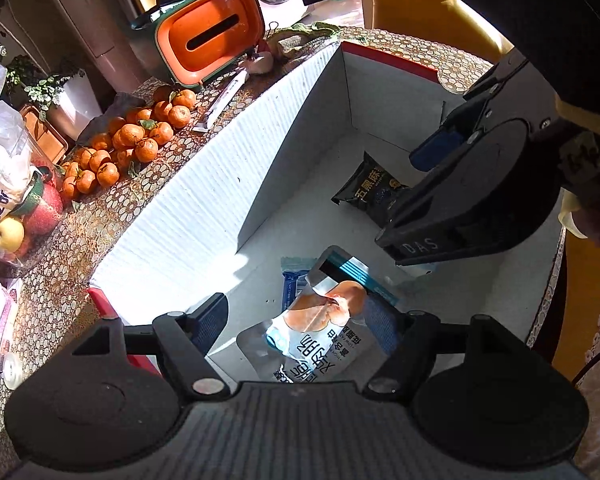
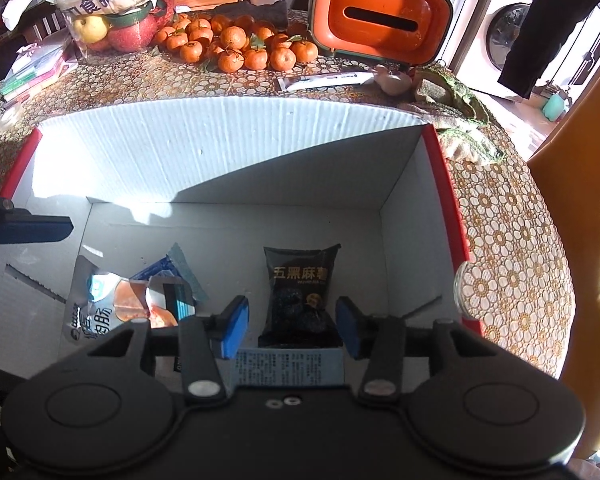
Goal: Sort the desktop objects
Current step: 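Open the right gripper to release the black bag while the left lowers the pouch into the box and opens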
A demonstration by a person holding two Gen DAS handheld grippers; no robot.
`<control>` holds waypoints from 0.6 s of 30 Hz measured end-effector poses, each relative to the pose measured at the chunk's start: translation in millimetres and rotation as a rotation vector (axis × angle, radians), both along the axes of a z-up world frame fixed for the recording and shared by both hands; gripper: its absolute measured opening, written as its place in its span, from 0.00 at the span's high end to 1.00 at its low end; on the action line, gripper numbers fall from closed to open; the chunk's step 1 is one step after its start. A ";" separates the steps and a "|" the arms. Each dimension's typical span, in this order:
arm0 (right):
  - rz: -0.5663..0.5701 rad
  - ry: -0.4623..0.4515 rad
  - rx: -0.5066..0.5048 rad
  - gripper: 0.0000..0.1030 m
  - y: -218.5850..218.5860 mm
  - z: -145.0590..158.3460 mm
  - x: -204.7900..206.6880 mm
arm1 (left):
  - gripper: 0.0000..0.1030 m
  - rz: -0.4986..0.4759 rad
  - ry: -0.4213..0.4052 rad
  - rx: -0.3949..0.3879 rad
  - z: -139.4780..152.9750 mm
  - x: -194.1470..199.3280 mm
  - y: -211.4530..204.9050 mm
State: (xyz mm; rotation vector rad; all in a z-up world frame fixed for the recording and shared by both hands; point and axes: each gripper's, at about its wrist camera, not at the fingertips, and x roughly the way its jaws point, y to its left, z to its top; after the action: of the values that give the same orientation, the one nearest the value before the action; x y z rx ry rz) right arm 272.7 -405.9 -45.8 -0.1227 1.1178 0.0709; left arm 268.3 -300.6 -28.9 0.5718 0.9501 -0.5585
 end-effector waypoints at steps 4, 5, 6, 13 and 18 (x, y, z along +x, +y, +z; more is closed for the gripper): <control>0.003 -0.013 -0.006 0.53 4.7 9.5 -6.6 | 0.28 0.005 -0.015 -0.020 11.8 -6.8 7.6; 0.003 -0.017 -0.007 0.53 5.7 12.8 -8.9 | 0.28 0.004 -0.018 -0.023 14.5 -9.0 9.4; 0.003 -0.021 -0.006 0.53 6.5 15.8 -11.3 | 0.28 0.003 -0.020 -0.027 16.5 -10.7 10.8; 0.000 -0.057 0.011 0.53 10.5 37.8 -33.1 | 0.28 0.002 -0.042 -0.070 39.5 -30.5 27.1; -0.004 -0.090 0.032 0.53 13.3 54.2 -50.2 | 0.28 0.006 -0.058 -0.104 56.5 -45.0 39.5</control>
State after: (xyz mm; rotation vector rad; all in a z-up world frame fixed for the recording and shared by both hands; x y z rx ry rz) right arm 222.5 -392.6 8.4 -0.0938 1.0268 0.0793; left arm 223.3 -261.1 27.6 0.4895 0.8623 -0.5800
